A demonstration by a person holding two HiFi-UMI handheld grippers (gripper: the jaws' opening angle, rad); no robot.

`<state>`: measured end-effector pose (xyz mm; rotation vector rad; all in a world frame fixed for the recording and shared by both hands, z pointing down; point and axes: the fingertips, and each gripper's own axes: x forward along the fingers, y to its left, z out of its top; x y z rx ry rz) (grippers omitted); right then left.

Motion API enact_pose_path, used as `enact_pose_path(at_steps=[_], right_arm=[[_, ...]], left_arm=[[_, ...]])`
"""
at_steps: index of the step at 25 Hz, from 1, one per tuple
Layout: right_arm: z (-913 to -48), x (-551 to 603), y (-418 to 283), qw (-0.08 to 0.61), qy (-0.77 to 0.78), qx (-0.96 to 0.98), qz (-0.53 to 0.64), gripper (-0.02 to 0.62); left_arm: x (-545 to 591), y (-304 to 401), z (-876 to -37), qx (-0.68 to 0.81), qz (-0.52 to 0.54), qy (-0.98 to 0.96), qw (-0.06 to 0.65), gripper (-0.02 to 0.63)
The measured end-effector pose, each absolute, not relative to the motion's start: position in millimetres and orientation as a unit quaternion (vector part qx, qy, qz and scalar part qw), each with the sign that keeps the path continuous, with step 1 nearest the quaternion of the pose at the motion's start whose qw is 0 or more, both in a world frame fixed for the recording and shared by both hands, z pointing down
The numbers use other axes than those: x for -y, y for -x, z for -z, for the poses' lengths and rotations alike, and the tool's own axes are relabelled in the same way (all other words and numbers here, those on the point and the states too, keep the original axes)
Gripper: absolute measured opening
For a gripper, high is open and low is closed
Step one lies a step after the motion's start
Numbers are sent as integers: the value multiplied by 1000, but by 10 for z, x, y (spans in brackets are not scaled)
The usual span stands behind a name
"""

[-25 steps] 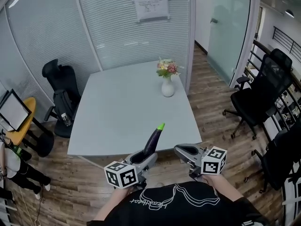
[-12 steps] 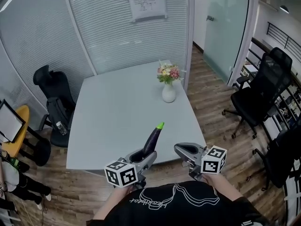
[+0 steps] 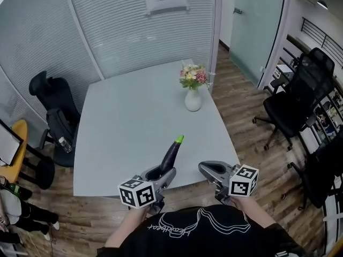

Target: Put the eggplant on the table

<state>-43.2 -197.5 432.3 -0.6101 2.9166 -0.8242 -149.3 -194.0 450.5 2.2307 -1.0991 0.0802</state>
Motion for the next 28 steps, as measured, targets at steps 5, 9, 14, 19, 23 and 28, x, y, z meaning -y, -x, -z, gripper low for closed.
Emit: enact_pose_path(at_steps=[5,9,14,19,23,28], right_arm=[[-4490,2047,417,23,212,-936,280,9],[-4617,2098,339,17,231,-929,287,9],[-4777,2111,196,10,250,-919,306,9],[-4835,2181,104,9,264,-912,312,9],[-4870,2214,117,13,268,-910,317,9],[-4966,2212,123,3,274,-905,326,9]], left_arm=[[2095,1566,-4715,421,-48,-846,325,210],[2209,1620,-4898,425,-69,-844,320,210],[2411,1728,-5130,451,-115,-837,288,210],[2572,1812,-5348,464,-159,-831,262,210],[2676,1838,-5575,460,-178,-827,270,210],[2788,1902,-5886,460,-209,-817,277,211]])
